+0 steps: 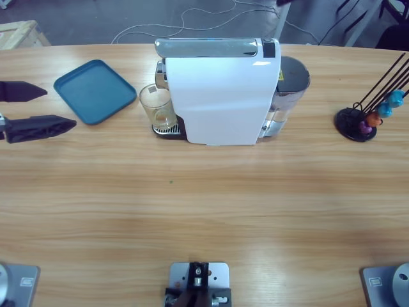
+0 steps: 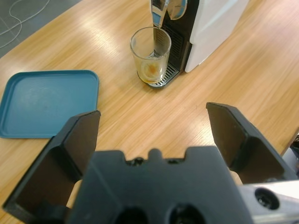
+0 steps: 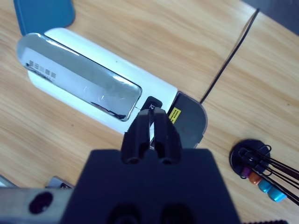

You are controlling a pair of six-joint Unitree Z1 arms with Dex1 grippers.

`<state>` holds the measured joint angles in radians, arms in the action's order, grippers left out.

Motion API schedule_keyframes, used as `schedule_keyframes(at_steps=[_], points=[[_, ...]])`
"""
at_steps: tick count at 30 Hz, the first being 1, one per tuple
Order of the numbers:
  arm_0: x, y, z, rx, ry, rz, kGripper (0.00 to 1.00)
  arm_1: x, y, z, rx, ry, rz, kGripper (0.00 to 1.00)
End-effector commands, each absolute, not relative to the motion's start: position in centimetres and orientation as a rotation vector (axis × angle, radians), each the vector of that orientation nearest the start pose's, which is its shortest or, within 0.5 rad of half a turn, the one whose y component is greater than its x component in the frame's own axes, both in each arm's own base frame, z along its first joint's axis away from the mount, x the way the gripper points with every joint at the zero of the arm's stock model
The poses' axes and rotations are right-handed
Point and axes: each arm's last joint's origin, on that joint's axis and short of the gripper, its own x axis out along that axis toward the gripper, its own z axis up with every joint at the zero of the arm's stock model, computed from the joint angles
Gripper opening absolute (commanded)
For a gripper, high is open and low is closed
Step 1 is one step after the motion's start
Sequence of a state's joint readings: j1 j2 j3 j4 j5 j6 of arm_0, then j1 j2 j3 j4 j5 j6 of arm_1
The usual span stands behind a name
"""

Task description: Pour coffee

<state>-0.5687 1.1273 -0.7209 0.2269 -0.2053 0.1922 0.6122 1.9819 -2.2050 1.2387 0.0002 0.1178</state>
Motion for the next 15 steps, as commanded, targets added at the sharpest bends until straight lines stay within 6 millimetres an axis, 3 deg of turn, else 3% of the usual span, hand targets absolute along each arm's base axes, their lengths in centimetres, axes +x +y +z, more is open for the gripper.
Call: schedule_keyframes(at_steps=[1,15], points=[[14.1,-10.3,30.3,0.318,0.617,-0.796,0.982,35.6,24.8,38.6,-0.228,1.117,0.491,0.000],[14.0,-10.2,29.8,0.340,0.622,-0.780,0.982,35.8,25.0,37.4,-0.314,1.133,0.445,0.000]])
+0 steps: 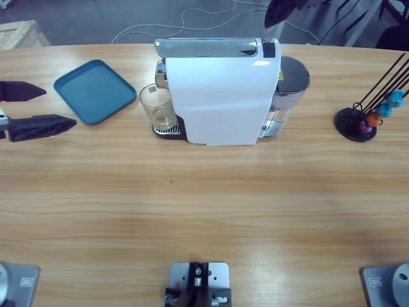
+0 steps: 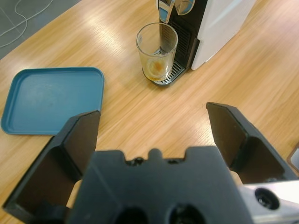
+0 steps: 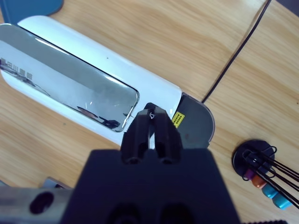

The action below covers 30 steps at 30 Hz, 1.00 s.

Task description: Pour coffee

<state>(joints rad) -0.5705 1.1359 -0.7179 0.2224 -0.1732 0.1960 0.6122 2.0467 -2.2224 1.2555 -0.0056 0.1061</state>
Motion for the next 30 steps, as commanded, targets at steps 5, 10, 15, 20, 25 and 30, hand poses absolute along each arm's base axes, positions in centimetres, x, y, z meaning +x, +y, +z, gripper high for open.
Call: schedule_keyframes(at_steps=[5,10,15,20,25,30], points=[[14.2,-10.3,29.7,0.341,0.627,-0.780,0.982,35.6,25.3,37.0,-0.322,1.150,0.468,0.000],[14.2,-10.3,29.6,0.341,0.629,-0.782,0.982,35.4,25.7,36.5,-0.328,1.164,0.484,0.000],[14.4,-10.4,29.2,0.344,0.642,-0.782,0.982,35.2,26.0,36.6,-0.329,1.164,0.497,0.000],[14.5,-10.4,29.0,0.345,0.641,-0.781,0.982,35.1,26.1,36.4,-0.334,1.172,0.494,0.000],[14.5,-10.5,28.9,0.346,0.644,-0.781,0.982,35.1,26.1,35.9,-0.336,1.189,0.496,0.000],[14.6,-10.5,28.9,0.347,0.644,-0.781,0.982,35.1,26.1,35.9,-0.333,1.193,0.505,0.000]])
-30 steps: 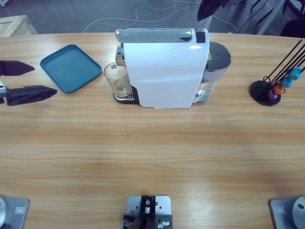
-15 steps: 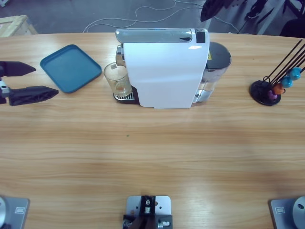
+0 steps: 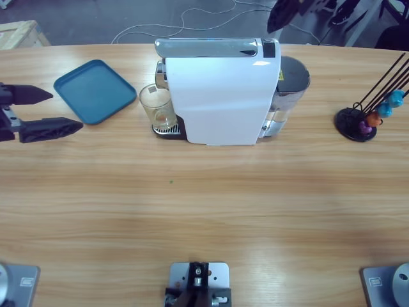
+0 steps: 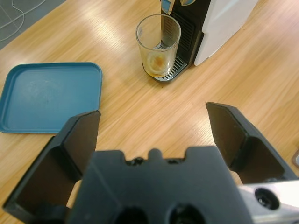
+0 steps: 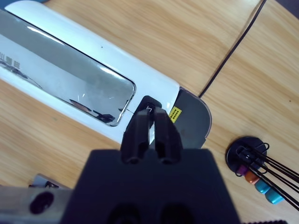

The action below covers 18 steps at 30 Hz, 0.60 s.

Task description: Pour coffee

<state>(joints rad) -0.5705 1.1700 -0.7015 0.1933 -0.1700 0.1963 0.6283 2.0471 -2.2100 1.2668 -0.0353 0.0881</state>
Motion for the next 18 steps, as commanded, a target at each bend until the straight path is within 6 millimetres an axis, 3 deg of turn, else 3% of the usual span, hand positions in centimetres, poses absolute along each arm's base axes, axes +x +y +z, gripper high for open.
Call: schedule_keyframes(at_steps=[1,18], points=[[14.6,-10.5,28.9,0.347,0.642,-0.782,0.982,35.0,26.2,35.9,-0.333,1.196,0.510,0.000],[14.4,-10.4,28.9,0.347,0.639,-0.780,0.982,35.4,26.6,34.0,-0.349,1.254,0.505,0.000]])
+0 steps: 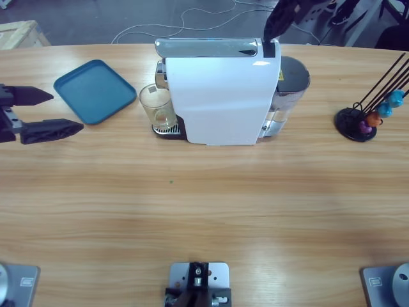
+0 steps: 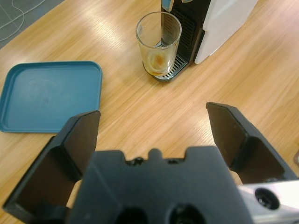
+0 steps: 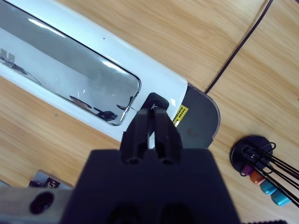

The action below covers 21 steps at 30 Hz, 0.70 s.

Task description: Pour coffee

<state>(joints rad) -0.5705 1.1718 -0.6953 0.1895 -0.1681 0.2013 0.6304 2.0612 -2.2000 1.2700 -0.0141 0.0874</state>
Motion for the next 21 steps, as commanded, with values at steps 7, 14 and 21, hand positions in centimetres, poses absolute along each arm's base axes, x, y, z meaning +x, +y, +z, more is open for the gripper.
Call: schedule_keyframes(at_steps=[7,14,21], points=[[14.3,-10.3,28.9,0.346,0.633,-0.778,0.982,35.2,26.5,33.2,-0.360,1.283,0.501,0.000],[14.1,-10.2,29.1,0.342,0.620,-0.779,0.982,30.7,23.0,46.0,-0.246,0.928,0.546,0.294],[13.8,-10.0,29.5,0.333,0.601,-0.782,0.982,29.2,22.4,44.5,-0.247,1.023,0.511,1.000]])
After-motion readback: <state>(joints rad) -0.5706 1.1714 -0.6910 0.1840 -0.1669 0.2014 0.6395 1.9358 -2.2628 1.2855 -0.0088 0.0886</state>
